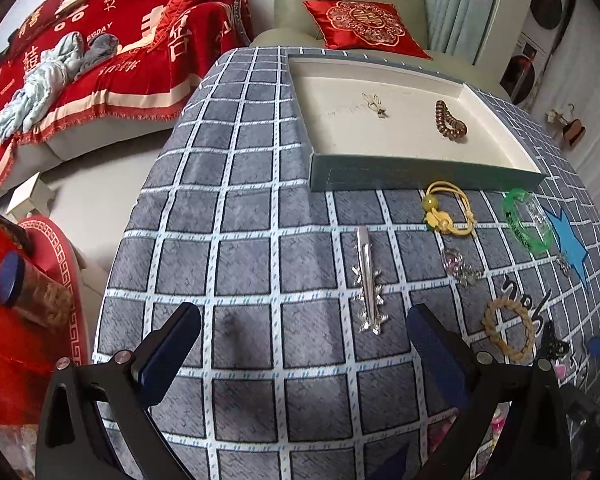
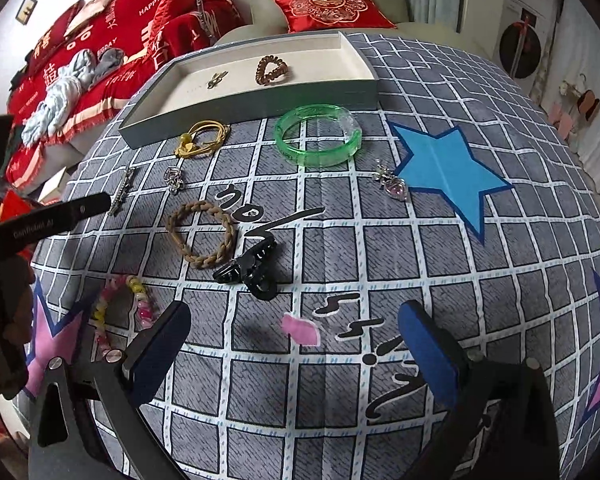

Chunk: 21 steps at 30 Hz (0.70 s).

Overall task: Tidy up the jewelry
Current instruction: 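Withdraw both tools from the tray back over the table, then grasp the long silver barrette with the left tool while the right tool grasps the black claw clip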

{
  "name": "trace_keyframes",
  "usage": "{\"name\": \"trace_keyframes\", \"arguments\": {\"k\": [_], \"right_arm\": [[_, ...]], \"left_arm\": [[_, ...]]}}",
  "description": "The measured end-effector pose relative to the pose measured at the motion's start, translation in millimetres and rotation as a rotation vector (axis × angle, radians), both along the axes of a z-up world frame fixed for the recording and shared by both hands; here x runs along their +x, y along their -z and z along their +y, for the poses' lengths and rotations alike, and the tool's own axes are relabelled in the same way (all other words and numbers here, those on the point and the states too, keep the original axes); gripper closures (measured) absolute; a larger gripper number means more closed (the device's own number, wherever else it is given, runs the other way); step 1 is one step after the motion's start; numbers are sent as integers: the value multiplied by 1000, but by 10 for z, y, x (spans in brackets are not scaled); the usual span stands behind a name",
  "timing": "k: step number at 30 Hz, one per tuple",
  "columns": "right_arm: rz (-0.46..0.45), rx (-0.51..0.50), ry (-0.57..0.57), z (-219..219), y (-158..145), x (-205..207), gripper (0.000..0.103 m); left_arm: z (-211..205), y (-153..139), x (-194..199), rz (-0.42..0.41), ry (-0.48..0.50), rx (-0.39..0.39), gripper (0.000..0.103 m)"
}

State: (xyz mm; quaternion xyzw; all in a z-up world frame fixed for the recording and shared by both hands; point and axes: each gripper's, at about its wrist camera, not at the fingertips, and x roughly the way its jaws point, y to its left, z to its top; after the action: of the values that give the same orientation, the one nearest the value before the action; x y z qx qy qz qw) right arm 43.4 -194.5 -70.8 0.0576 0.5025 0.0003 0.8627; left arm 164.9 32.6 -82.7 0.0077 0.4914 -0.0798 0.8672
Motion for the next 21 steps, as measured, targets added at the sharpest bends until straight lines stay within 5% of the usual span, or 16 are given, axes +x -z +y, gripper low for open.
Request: {"name": "trace_keyframes", "arguments": {"k": [7, 18, 21], "right_arm": [[-12, -37, -15, 117, 15, 97, 2], [-3, -116, -86, 342, 110, 192, 34], [-9, -111, -89, 337, 92, 181, 52]], "left_arm": [[-142, 2, 110, 0, 17, 11, 0], [-214, 61, 152, 11, 50, 9, 37], [-261, 41, 144, -3, 75, 6, 65]]}}
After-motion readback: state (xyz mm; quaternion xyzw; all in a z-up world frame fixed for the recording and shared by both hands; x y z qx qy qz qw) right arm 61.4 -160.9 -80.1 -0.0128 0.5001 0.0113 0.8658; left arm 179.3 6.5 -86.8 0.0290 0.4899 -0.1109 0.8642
